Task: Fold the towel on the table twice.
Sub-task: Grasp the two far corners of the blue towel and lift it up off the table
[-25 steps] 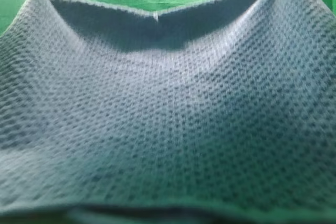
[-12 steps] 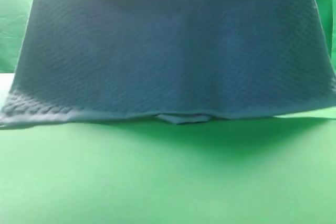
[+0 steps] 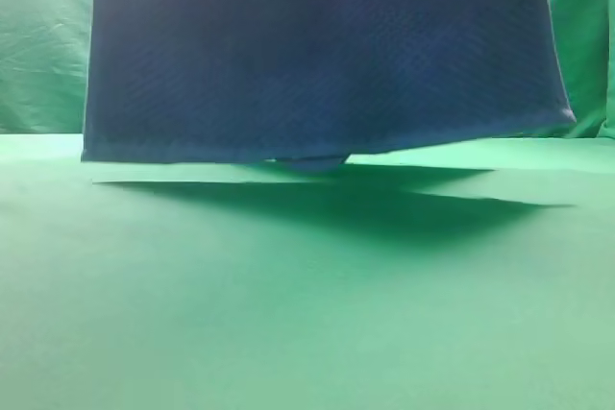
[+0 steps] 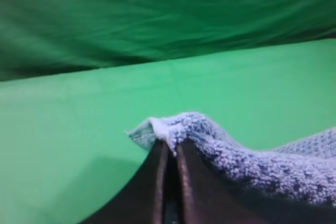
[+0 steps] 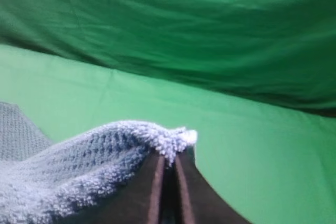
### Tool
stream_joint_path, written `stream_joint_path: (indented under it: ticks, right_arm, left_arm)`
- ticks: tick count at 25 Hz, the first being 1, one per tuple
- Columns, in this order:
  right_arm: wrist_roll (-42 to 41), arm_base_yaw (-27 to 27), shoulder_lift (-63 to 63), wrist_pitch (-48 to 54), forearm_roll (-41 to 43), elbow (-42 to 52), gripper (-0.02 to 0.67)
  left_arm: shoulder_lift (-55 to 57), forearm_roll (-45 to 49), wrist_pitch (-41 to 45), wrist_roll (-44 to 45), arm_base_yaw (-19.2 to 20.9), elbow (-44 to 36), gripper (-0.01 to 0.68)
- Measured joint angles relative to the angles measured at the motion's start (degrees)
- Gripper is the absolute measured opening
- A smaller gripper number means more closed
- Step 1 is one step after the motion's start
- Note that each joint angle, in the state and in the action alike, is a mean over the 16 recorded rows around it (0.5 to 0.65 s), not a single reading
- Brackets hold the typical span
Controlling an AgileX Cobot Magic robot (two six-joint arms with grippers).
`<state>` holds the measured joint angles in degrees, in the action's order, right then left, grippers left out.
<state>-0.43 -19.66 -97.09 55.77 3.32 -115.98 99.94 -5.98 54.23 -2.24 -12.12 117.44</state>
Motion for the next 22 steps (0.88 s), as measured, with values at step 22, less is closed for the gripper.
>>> stream_joint_path:
  ticks: [22]
  right_arm:
    - [-0.06,2.79,-11.83,-12.13,-0.93,-5.92,0.0]
  left_arm:
    - [6.24,-0.46,-15.04,-0.28,2.87,0.63,0.0]
